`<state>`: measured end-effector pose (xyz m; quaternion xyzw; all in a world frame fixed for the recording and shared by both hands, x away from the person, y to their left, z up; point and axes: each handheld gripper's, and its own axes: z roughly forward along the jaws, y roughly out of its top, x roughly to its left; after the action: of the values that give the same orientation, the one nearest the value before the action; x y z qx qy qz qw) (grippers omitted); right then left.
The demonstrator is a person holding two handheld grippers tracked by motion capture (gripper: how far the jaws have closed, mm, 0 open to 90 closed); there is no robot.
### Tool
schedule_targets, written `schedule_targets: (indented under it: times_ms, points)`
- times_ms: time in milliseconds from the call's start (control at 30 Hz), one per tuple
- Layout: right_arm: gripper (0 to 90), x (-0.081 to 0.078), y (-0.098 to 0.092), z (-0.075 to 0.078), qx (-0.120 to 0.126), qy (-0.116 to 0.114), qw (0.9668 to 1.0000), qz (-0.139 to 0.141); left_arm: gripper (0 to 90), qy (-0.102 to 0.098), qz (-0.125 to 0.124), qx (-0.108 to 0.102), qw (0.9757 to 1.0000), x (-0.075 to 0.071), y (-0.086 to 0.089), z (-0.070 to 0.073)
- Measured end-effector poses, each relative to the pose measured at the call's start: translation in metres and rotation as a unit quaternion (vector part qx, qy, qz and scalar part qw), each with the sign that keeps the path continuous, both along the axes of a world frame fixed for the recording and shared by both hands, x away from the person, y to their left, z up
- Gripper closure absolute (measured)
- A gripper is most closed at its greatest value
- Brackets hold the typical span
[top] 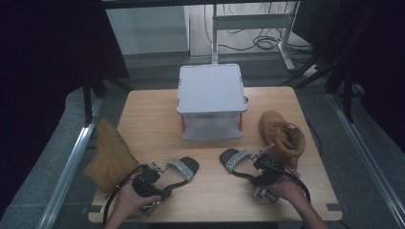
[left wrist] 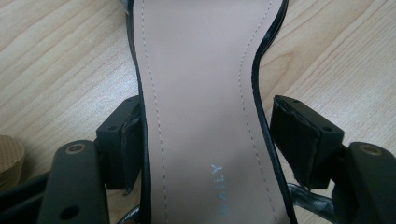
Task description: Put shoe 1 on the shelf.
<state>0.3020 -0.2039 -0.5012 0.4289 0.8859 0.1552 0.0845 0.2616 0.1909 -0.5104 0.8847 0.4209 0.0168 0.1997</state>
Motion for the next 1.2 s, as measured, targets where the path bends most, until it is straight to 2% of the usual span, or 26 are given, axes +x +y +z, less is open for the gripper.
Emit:
schedule_targets:
  times_ms: [67,167,233,433,600,1067,1200]
  points:
    - [39.8,0.001,0.001,0.000,-0.009,0.002,0.9999,-0.004,31.0,0.003,0.001,0.002,1.0000,0.001,-0.001,0.000]
    - [42.1,0.002,0.001,0.001,-0.006,0.006,1.0000,-0.005,39.4,0.002,0.014,0.001,0.9999,0.002,0.001,0.001]
    - [42.4,0.001,0.000,0.001,-0.002,0.006,1.0000,-0.008,40.6,0.004,0.020,-0.001,0.9998,0.002,0.002,0.001]
    - [42.5,0.001,-0.001,0.000,0.005,0.002,1.0000,-0.008,40.8,0.004,0.017,0.004,0.9998,0.002,0.001,0.001]
    - [42.5,0.000,-0.001,0.000,0.004,-0.001,1.0000,-0.008,40.3,0.001,0.017,0.019,0.9997,0.002,-0.003,0.001]
    - [42.5,-0.002,-0.002,-0.001,0.012,-0.011,0.9998,-0.008,40.7,-0.003,0.027,0.027,0.9992,0.001,-0.006,0.001]
    - [42.5,-0.003,-0.003,-0.001,0.013,-0.015,0.9998,-0.007,38.0,-0.007,0.030,0.041,0.9987,0.002,-0.010,0.001]
